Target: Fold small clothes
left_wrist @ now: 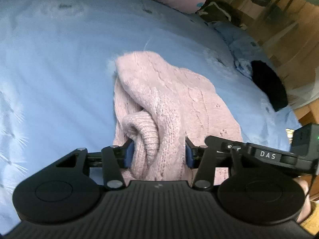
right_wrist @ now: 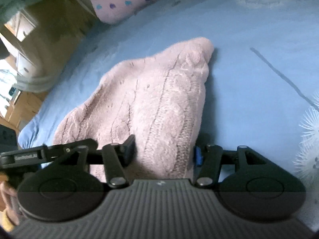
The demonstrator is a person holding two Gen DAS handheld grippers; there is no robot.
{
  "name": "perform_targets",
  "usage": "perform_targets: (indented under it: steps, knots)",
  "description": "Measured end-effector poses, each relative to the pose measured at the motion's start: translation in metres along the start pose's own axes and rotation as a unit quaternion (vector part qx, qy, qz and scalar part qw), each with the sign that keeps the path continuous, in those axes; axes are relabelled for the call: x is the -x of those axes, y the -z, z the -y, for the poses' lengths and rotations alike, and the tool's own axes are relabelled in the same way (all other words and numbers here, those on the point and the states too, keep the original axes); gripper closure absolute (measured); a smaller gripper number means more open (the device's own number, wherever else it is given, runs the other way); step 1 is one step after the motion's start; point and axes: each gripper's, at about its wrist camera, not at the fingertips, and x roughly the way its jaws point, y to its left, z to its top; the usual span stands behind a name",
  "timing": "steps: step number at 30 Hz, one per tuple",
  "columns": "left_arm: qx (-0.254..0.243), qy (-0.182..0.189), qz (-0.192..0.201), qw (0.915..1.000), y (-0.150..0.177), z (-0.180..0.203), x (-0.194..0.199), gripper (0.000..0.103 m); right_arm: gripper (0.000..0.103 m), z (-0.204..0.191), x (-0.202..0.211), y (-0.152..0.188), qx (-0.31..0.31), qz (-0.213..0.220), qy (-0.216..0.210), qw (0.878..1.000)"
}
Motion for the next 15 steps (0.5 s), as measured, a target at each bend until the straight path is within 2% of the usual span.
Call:
perform_targets:
  steps: [4,7,10,12,13,15]
  knots:
    - [-0.033,-0.04,0.043,0.9978,0.001,0.014,0.021,0.047,0.042,-0.01,0.012,0.007,0.017,0.018,0.025,0.999]
    - [-0.038,-0.062,0.07,0.9949,0.001,0.018,0.032,0.046,0.042,-0.022,0.026,0.014,0.037,0.046,0.05,0.997]
    - [-0.061,-0.084,0.109,0.9885,0.001,0.023,0.041,0.046,0.042,-0.034,0.044,0.027,0.062,0.1,0.084,0.99]
    - [-0.085,-0.118,0.128,0.9811,0.002,0.027,0.043,0.045,0.043,-0.042,0.051,0.032,0.088,0.135,0.115,0.98]
    - [-0.095,-0.129,0.125,0.9791,0.001,0.027,0.04,0.045,0.045,-0.046,0.055,0.036,0.101,0.15,0.131,0.975]
    - [-0.107,-0.153,0.108,0.9765,0.003,0.026,0.028,0.044,0.066,-0.05,0.053,0.039,0.12,0.158,0.139,0.97]
